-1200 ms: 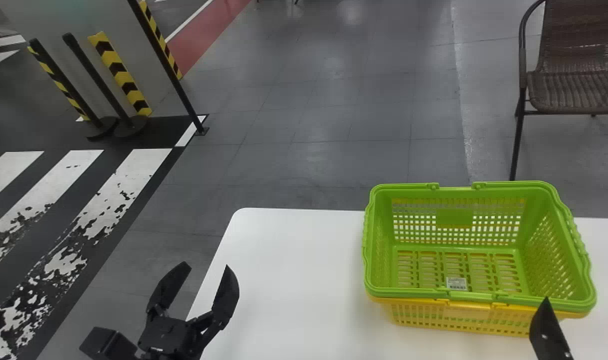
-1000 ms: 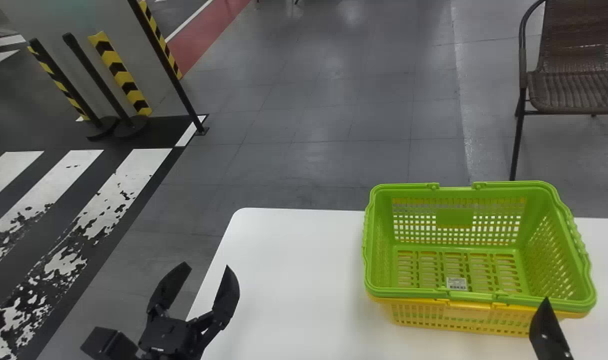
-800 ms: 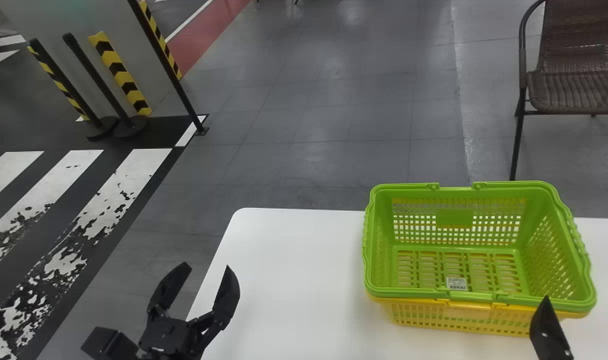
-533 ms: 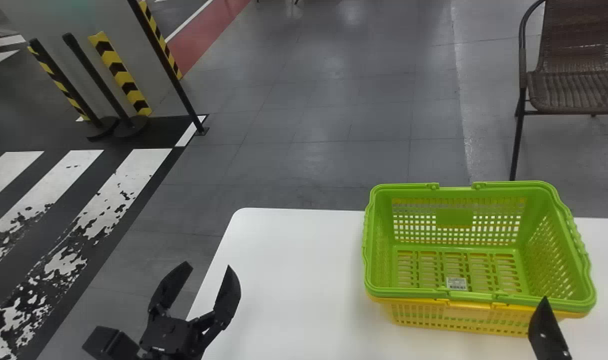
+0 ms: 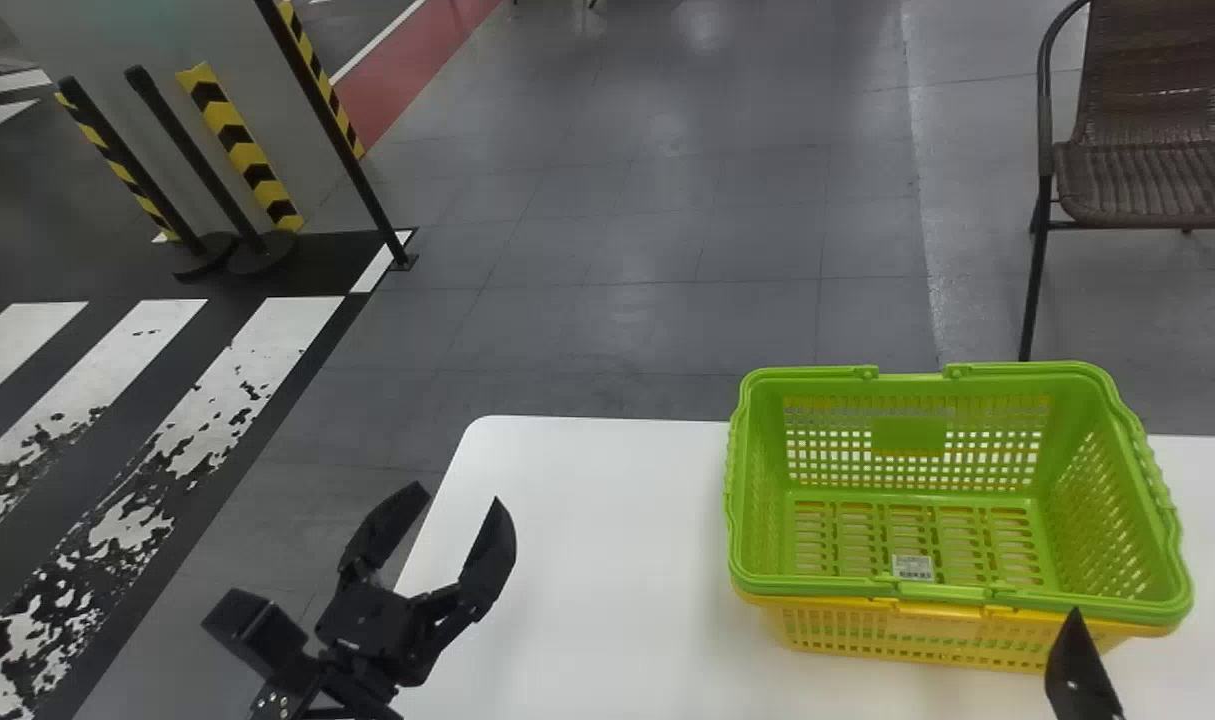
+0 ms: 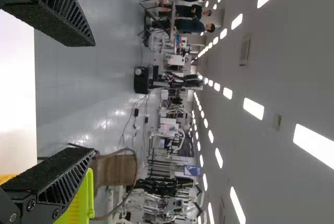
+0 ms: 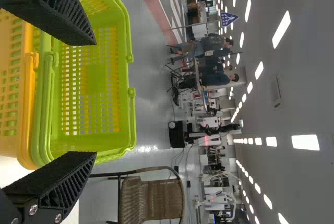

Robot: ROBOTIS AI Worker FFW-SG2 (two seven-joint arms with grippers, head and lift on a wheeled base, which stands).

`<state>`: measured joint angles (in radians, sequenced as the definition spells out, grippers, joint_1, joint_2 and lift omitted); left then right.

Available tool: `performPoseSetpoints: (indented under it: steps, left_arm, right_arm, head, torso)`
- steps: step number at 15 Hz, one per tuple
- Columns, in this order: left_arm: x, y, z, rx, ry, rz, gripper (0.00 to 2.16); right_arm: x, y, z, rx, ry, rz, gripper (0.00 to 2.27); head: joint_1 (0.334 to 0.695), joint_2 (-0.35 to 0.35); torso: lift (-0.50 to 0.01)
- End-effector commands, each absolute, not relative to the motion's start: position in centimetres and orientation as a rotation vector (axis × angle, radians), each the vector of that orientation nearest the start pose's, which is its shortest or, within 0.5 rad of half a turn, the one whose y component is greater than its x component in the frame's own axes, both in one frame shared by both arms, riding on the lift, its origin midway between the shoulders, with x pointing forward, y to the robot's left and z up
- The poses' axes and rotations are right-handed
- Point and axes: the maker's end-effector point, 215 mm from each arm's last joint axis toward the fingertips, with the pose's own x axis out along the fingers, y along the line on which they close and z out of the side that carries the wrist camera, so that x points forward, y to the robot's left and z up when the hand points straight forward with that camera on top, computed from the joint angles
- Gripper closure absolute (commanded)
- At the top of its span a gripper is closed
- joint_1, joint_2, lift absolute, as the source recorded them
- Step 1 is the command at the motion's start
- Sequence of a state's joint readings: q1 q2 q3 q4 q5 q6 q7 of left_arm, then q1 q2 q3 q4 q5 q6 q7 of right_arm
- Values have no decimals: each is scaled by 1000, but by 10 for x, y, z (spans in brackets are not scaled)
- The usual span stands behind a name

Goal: Grasp handle with right gripper to insert into left gripper then lift and swing left to center

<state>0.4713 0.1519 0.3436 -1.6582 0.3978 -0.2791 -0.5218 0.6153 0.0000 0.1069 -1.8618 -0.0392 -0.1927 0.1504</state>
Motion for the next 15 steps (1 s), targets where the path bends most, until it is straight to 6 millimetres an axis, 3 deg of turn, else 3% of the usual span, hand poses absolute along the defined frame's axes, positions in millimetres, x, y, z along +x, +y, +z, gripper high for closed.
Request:
performPoseSetpoints:
  steps: [1, 6, 10, 15]
  left_arm:
    - [427, 366, -397, -129, 27, -175, 83]
    - [460, 342, -403, -155, 89, -229, 87]
    - [493, 302, -406, -167, 147, -318, 87]
    - [526, 250, -430, -239, 278, -433, 87]
  right_arm:
    - [380, -138, -422, 103, 126, 230, 46]
    - [380, -139, -418, 103, 117, 228, 66]
    - [378, -141, -417, 102, 115, 225, 76]
    - [376, -147, -419, 97, 118, 217, 80]
  head:
    - [695, 335]
    - [695, 294]
    - [695, 250]
    - [695, 172]
  torso:
    - [0]
    - [0]
    - [0]
    - [0]
